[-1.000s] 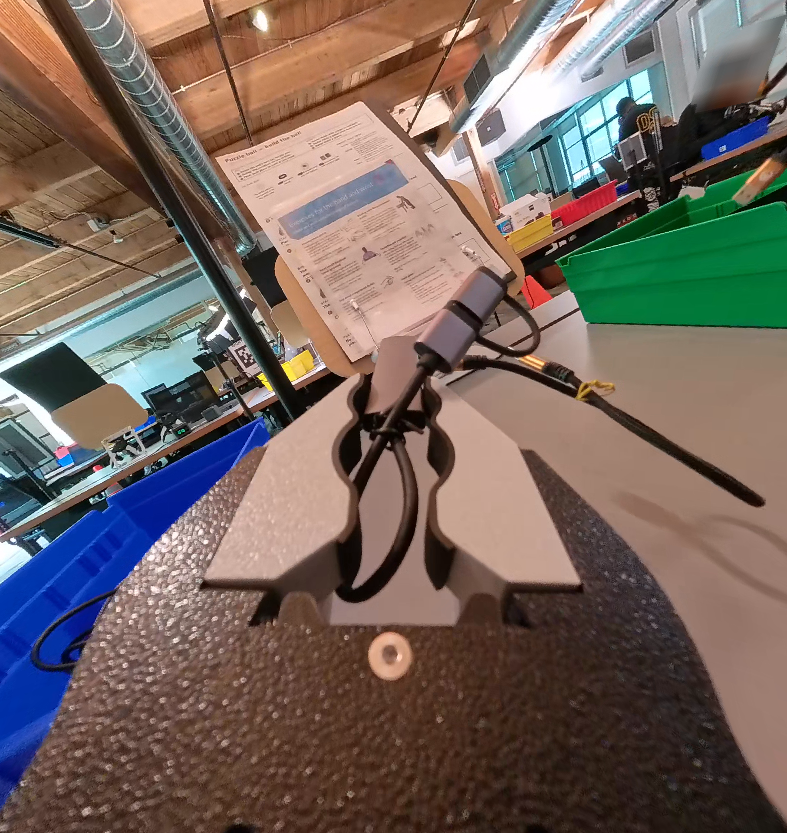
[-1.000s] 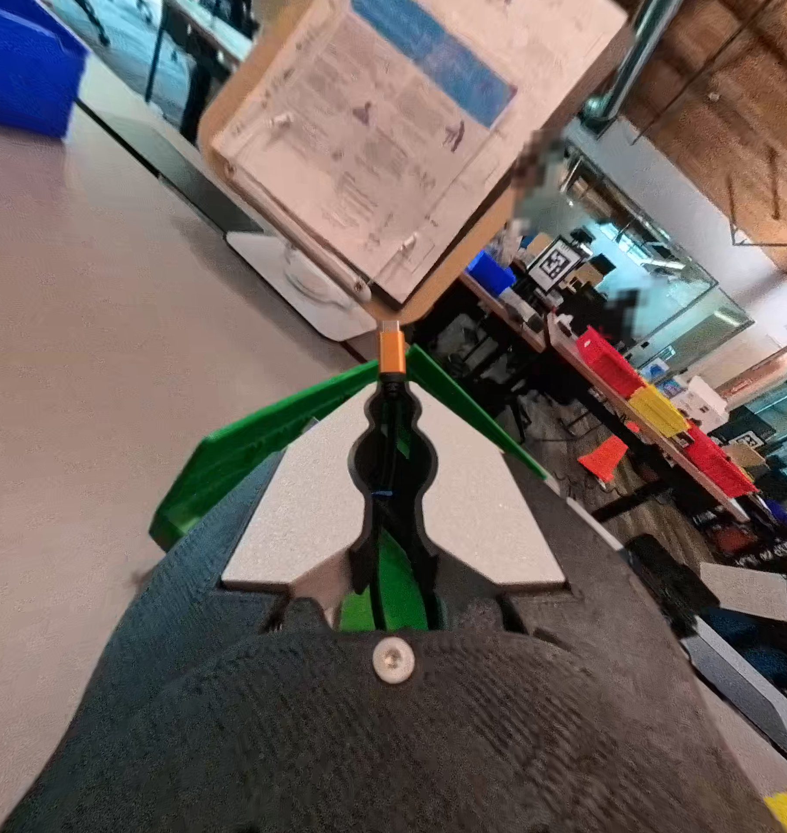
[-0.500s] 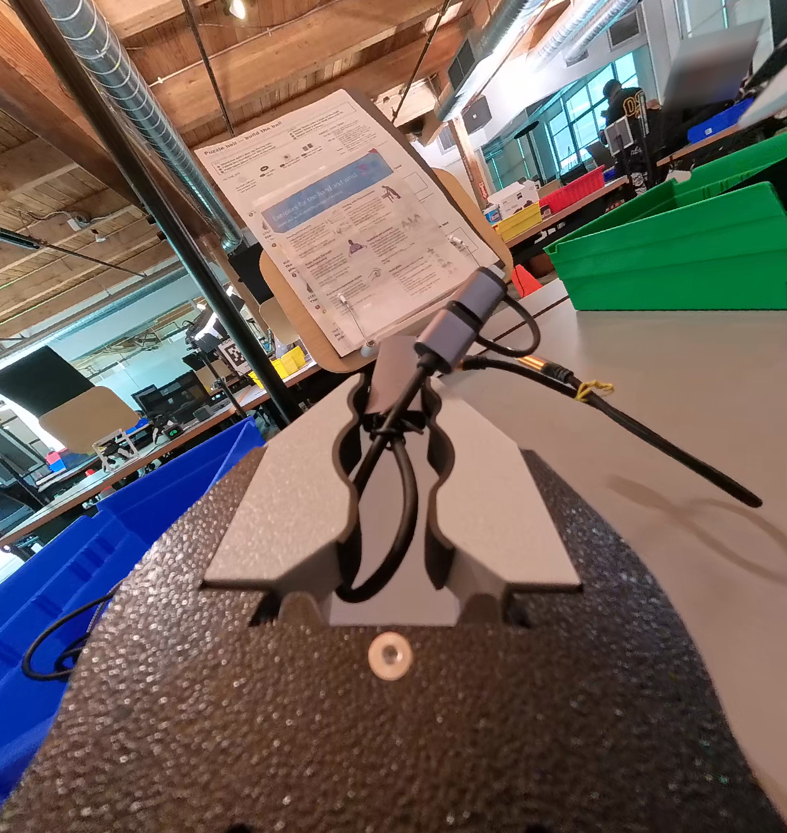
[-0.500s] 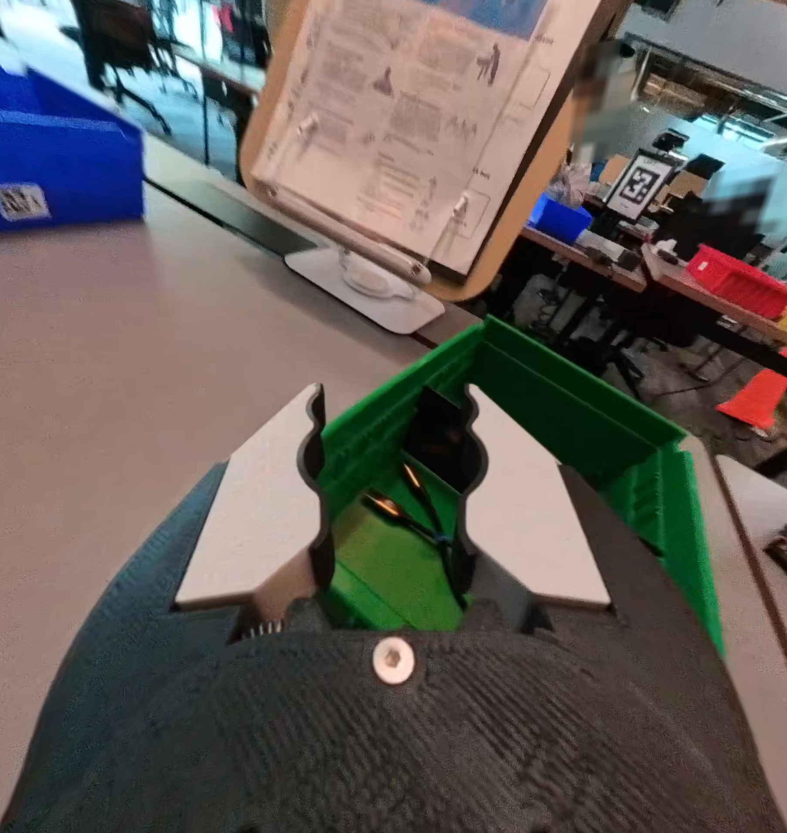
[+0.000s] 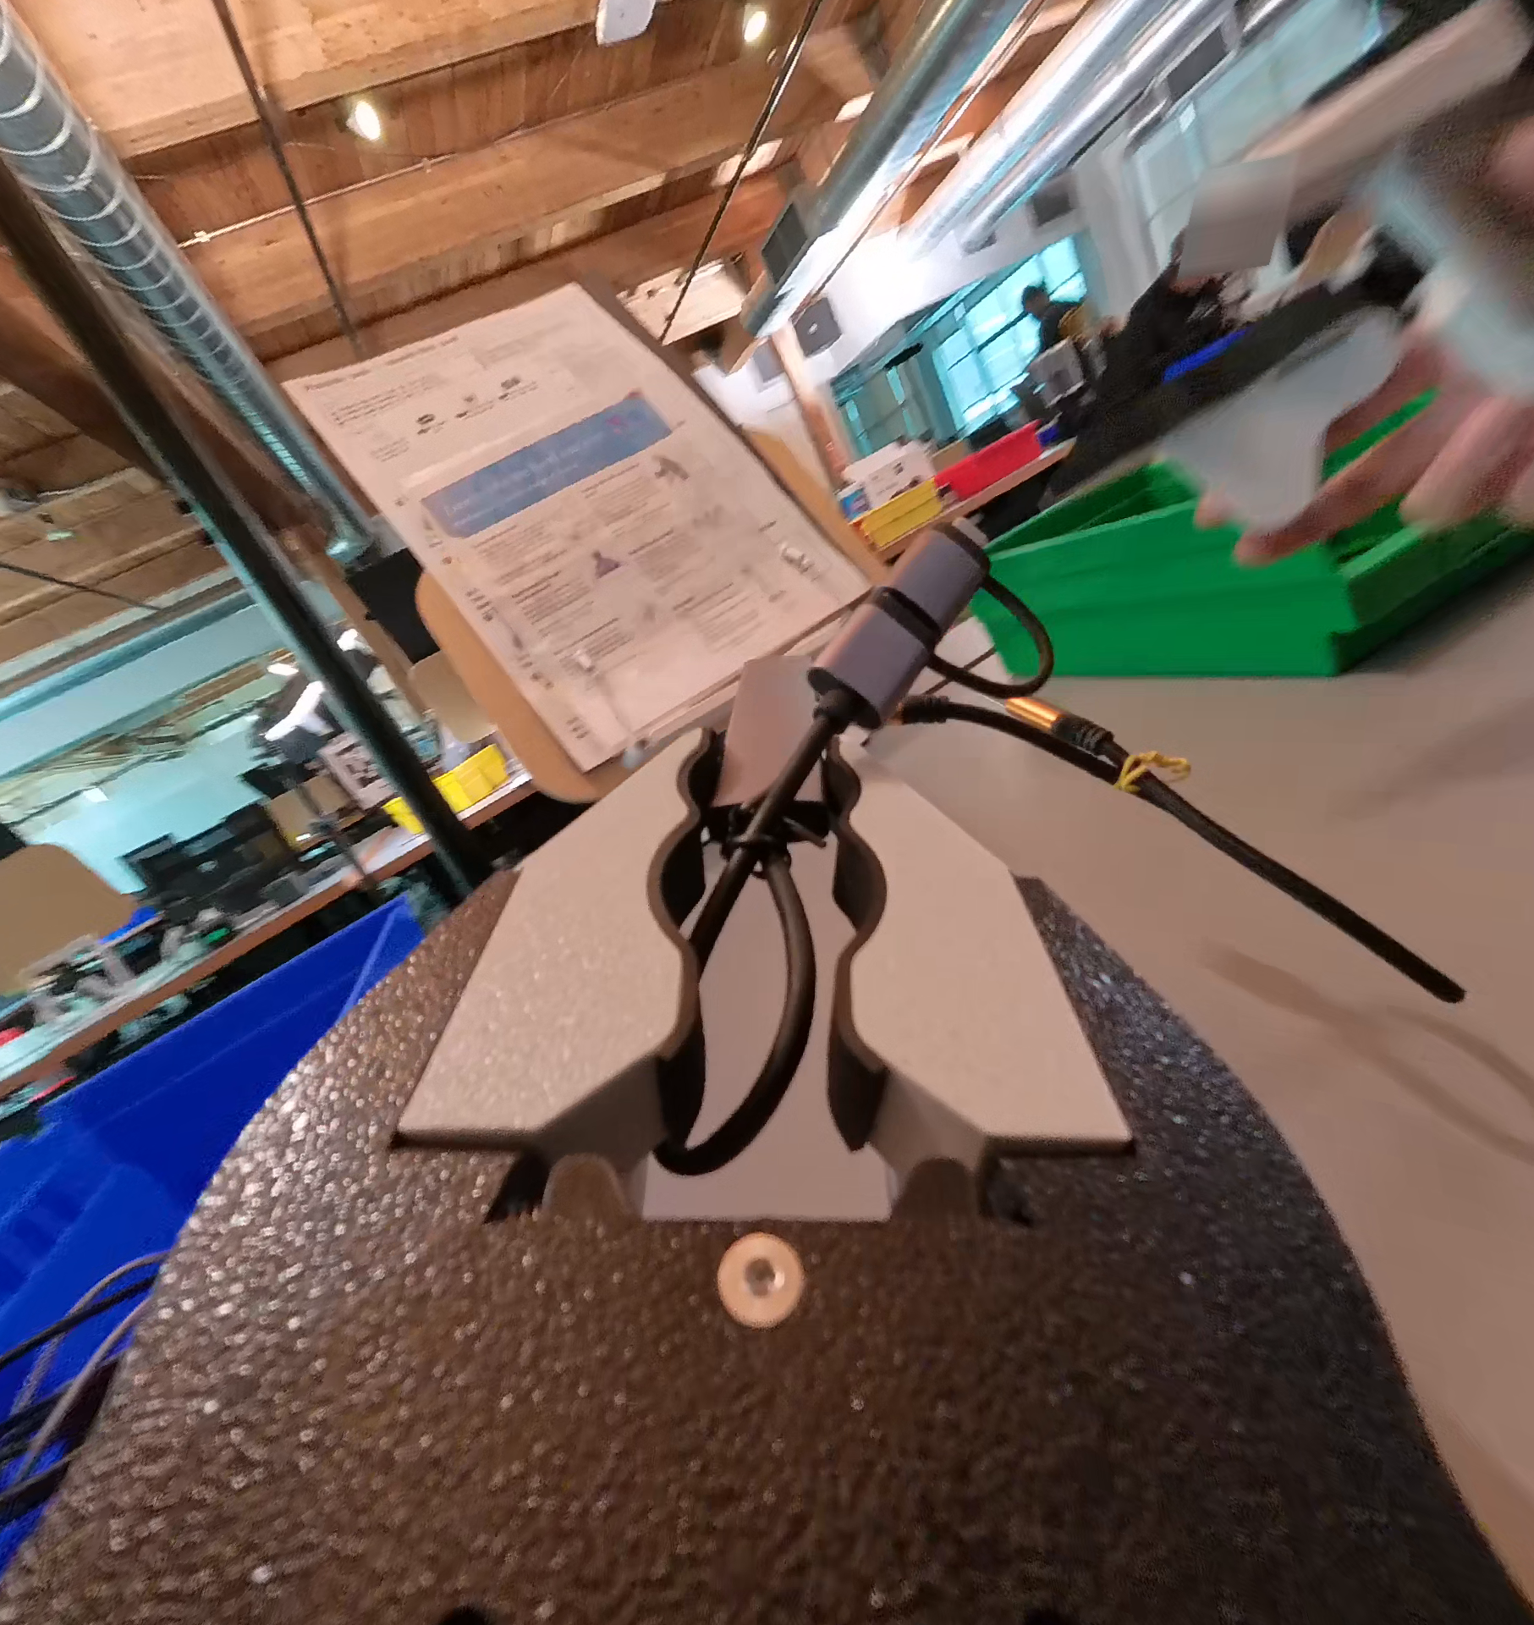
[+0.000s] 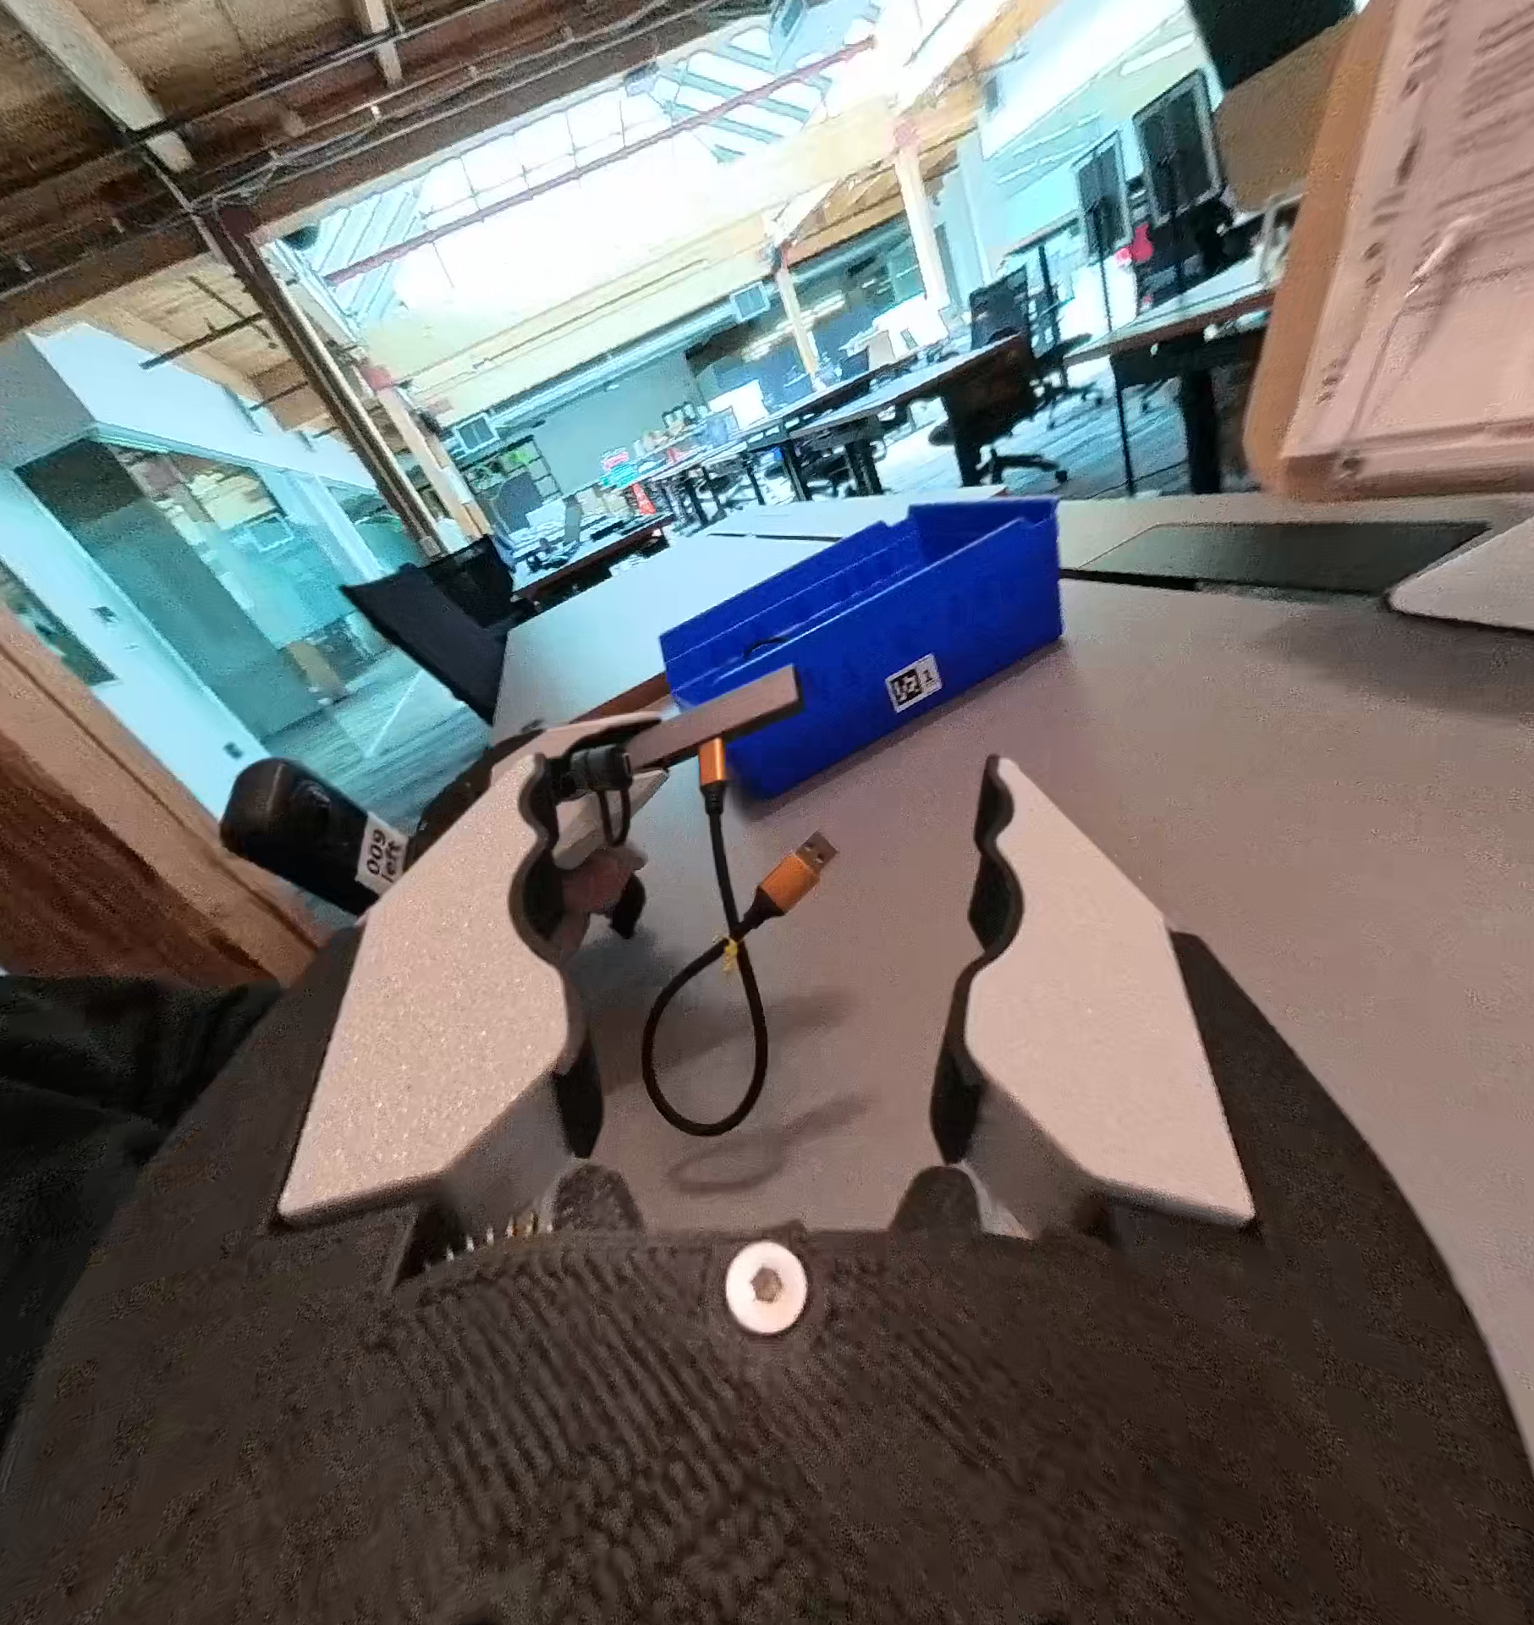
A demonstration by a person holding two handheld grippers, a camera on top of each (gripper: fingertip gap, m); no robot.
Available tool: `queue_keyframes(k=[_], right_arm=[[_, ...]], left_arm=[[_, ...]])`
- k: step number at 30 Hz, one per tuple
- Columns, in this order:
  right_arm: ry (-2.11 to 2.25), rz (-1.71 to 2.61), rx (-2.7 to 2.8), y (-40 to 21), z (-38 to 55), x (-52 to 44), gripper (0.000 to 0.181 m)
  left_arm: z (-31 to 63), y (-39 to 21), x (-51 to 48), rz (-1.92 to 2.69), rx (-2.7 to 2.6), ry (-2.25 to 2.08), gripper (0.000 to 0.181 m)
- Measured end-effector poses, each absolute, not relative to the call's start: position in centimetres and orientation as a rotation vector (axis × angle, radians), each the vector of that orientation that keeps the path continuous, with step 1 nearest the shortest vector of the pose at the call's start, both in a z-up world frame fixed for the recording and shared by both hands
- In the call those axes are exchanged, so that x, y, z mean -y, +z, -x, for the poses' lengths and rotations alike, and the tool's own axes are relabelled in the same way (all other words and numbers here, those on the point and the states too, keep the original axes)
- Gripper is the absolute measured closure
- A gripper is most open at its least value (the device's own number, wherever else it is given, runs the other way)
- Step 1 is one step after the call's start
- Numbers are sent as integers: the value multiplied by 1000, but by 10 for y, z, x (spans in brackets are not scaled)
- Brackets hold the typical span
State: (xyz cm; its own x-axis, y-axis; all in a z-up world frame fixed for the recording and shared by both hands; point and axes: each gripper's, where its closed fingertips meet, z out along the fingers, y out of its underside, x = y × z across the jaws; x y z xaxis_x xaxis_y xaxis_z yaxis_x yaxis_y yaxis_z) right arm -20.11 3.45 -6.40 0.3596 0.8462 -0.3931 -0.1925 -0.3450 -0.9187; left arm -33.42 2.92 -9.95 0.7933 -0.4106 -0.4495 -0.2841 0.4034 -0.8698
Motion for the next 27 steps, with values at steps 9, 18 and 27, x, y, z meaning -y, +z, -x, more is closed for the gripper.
queue_keyframes(k=[9, 18, 27], right_arm=[[1739, 1613, 597, -102, 262, -9, 97], [2363, 1366, 551, -82, 287, 37, 122], [2004, 1403, 667, -77, 266, 25, 130]], left_arm=[[304, -45, 29, 953, -797, -624, 159], [304, -49, 41, 903, -866, -798, 159], [286, -84, 30, 1011, -1053, -528, 159]])
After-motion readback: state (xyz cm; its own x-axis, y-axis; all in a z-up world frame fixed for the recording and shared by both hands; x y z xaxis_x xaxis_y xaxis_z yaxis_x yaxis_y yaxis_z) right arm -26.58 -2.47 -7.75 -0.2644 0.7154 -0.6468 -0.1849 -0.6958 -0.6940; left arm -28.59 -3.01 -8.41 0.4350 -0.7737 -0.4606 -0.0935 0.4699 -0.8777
